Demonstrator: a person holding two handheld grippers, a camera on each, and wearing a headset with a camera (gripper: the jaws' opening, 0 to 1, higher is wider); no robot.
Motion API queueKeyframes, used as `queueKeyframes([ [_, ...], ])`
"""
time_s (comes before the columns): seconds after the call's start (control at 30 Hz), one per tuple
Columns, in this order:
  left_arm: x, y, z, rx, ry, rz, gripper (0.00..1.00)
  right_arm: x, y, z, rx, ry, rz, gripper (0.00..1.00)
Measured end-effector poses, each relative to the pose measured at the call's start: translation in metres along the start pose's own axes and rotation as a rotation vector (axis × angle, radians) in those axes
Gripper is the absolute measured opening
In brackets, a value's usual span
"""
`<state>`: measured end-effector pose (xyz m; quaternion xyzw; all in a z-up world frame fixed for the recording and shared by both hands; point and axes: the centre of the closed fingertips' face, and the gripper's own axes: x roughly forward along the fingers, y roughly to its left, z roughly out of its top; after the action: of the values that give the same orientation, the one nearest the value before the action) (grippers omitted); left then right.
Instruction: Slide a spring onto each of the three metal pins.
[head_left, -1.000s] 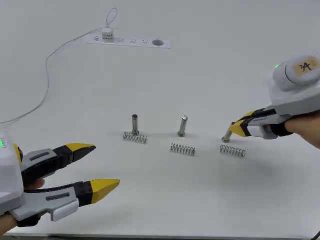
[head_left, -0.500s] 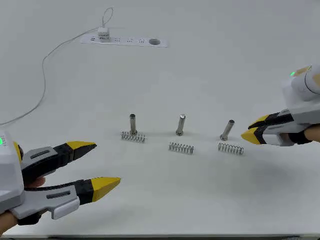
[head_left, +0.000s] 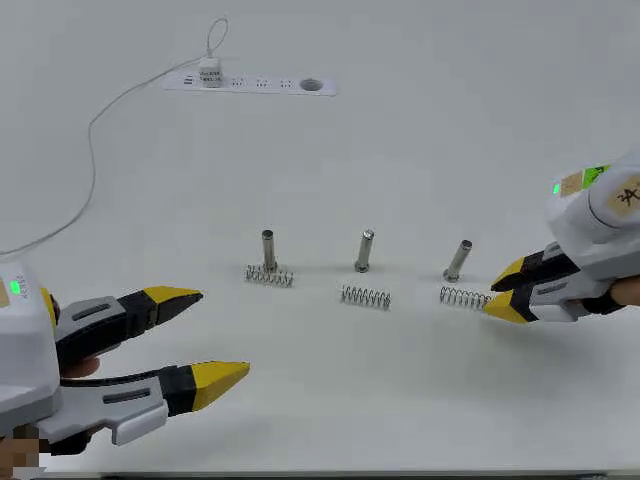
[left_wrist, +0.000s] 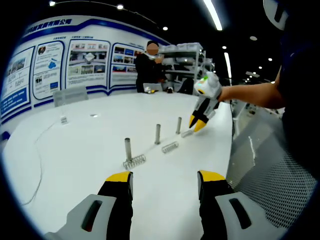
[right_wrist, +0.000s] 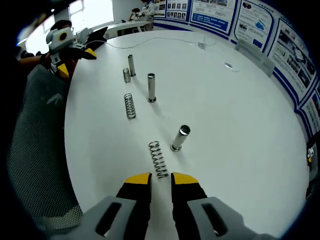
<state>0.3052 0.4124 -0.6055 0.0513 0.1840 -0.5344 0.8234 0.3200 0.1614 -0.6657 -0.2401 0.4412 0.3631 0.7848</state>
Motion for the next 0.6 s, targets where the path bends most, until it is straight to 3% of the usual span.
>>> queueKeyframes([
  [0.3, 0.000, -0.004, 0.003, -0.001, -0.001, -0.004, 0.52, 0.010, 0.000, -0.005, -0.105, 0.057, 0.049, 0.14],
  [0.6, 0.004, -0.013, 0.008, 0.018, 0.003, -0.043, 0.50, 0.012, 0.002, -0.004, -0.129, 0.073, 0.087, 0.12],
])
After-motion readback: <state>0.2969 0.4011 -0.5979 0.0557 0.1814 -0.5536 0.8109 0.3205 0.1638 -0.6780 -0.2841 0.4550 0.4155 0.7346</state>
